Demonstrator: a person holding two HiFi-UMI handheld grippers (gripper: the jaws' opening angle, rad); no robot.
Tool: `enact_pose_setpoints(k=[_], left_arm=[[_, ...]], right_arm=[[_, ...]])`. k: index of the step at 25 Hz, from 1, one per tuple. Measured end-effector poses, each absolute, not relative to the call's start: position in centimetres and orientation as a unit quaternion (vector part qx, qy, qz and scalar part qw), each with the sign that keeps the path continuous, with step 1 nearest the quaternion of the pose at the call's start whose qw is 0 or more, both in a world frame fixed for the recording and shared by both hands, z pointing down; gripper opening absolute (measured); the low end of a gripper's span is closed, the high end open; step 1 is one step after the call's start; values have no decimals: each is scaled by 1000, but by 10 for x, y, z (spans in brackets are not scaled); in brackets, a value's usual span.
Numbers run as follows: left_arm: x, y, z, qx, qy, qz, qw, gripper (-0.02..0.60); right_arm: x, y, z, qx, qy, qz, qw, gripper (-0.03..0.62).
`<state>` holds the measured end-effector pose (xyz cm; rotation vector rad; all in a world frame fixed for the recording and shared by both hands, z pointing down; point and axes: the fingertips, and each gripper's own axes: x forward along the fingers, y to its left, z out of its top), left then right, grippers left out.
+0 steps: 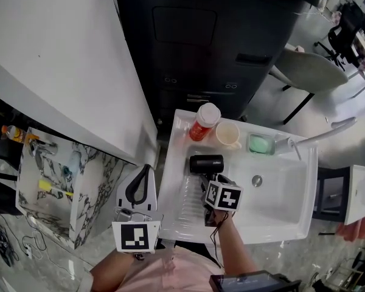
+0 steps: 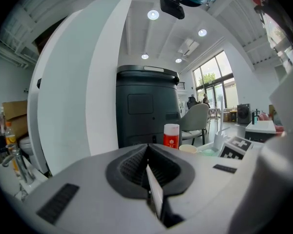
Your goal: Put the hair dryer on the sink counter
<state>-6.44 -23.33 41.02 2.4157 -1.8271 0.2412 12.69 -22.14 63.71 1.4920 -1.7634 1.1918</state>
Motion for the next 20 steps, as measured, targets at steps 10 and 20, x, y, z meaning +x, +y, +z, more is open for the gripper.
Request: enact_pose_setpoints(k=[10,20], left_arm=[[-61,-216,369,816,-576,38,30,9],[-49,-181,299,851,-524,-16,-14,9]], right_arm=[[118,-204,546,586,-692,376,189,291],[107,-162,387,646,-736,196,55,21]])
